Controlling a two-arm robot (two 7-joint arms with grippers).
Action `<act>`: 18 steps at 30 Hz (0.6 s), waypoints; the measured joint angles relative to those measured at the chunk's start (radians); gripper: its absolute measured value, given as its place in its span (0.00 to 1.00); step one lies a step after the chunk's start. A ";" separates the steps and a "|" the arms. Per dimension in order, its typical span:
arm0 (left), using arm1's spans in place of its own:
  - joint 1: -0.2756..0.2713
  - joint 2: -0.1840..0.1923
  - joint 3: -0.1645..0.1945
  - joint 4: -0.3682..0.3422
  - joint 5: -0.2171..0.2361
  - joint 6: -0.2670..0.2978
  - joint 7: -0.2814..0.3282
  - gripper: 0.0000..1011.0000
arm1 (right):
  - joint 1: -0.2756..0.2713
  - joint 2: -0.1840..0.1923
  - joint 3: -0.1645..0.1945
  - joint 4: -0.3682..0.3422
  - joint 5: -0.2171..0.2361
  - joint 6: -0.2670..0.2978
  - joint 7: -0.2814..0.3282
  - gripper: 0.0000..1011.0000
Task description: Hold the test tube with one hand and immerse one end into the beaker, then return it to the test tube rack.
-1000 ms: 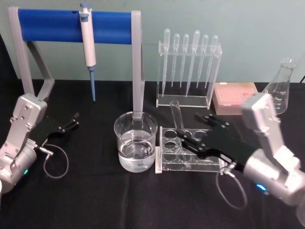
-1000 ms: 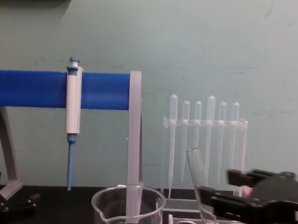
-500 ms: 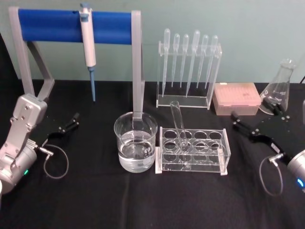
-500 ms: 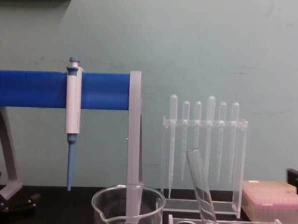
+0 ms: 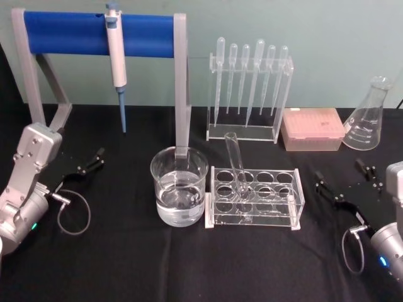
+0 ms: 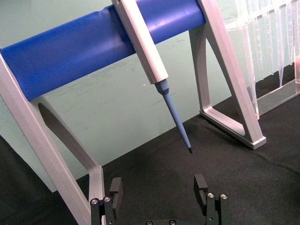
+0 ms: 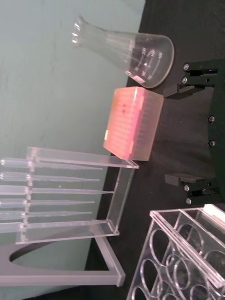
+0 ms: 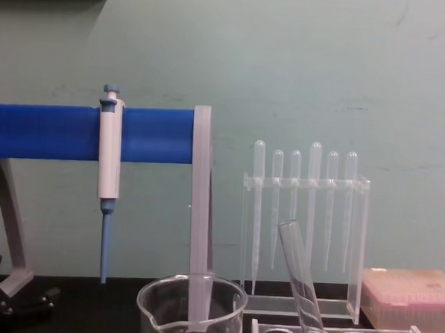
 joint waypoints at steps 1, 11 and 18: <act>0.000 0.000 0.000 0.000 0.000 0.000 0.000 0.99 | 0.000 0.000 0.000 0.000 0.000 0.000 0.000 0.99; 0.000 0.000 0.000 0.000 0.000 0.000 0.000 0.99 | -0.003 0.003 0.001 -0.009 0.001 0.000 -0.001 0.99; 0.000 0.000 0.000 0.000 0.000 0.000 0.000 0.99 | -0.004 0.004 0.002 -0.012 0.001 0.000 -0.002 0.99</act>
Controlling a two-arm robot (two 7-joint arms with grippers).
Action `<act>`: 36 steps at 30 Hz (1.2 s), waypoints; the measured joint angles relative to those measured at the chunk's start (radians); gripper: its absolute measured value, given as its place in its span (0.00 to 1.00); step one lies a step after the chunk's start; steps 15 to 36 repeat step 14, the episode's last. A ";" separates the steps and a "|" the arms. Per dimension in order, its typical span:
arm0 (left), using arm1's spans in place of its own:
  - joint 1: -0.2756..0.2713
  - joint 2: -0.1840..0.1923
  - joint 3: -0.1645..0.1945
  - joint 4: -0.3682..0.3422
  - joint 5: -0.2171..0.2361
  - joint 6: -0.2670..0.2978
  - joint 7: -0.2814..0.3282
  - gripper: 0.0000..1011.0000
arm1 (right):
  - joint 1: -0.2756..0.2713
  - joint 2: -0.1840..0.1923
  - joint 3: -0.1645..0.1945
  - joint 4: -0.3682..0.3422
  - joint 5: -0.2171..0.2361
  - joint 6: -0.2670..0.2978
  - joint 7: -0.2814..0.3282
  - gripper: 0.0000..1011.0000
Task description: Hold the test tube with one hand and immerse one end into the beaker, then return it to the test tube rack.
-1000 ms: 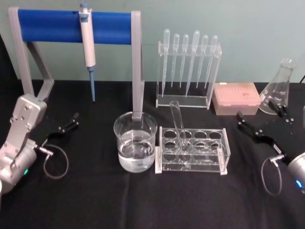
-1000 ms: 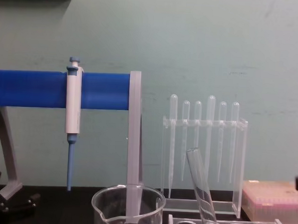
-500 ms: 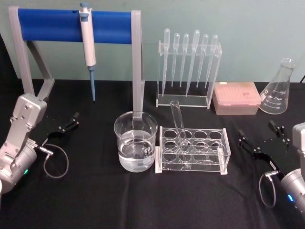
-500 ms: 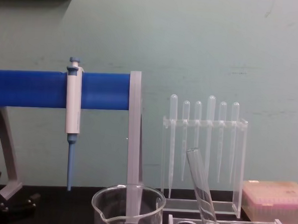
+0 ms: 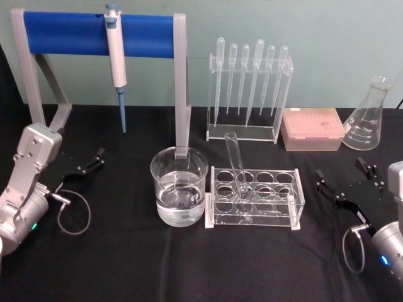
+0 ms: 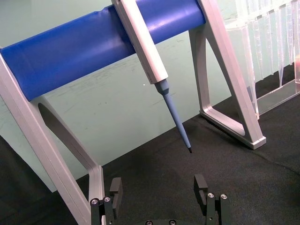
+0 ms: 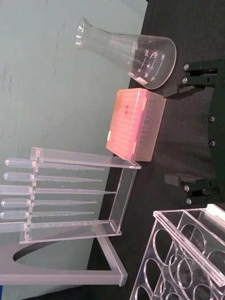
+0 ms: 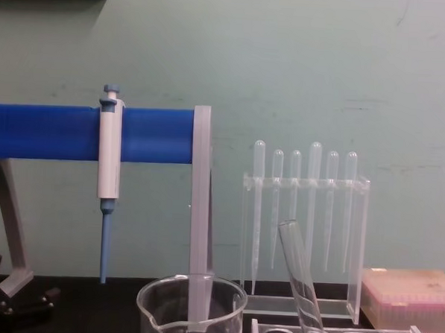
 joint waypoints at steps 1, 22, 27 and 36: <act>0.000 0.000 0.000 0.000 0.000 0.000 0.000 0.99 | 0.000 0.000 0.000 0.000 0.000 0.000 0.000 0.99; 0.000 0.000 0.000 0.000 0.000 0.000 0.000 0.99 | -0.001 0.001 0.001 -0.002 0.001 0.000 -0.002 0.99; 0.000 0.000 0.000 0.000 0.000 0.000 0.000 0.99 | -0.001 0.001 0.001 -0.002 0.001 0.000 -0.002 0.99; 0.000 0.000 0.000 0.000 0.000 0.000 0.000 0.99 | -0.001 0.001 0.001 -0.002 0.001 0.000 -0.002 0.99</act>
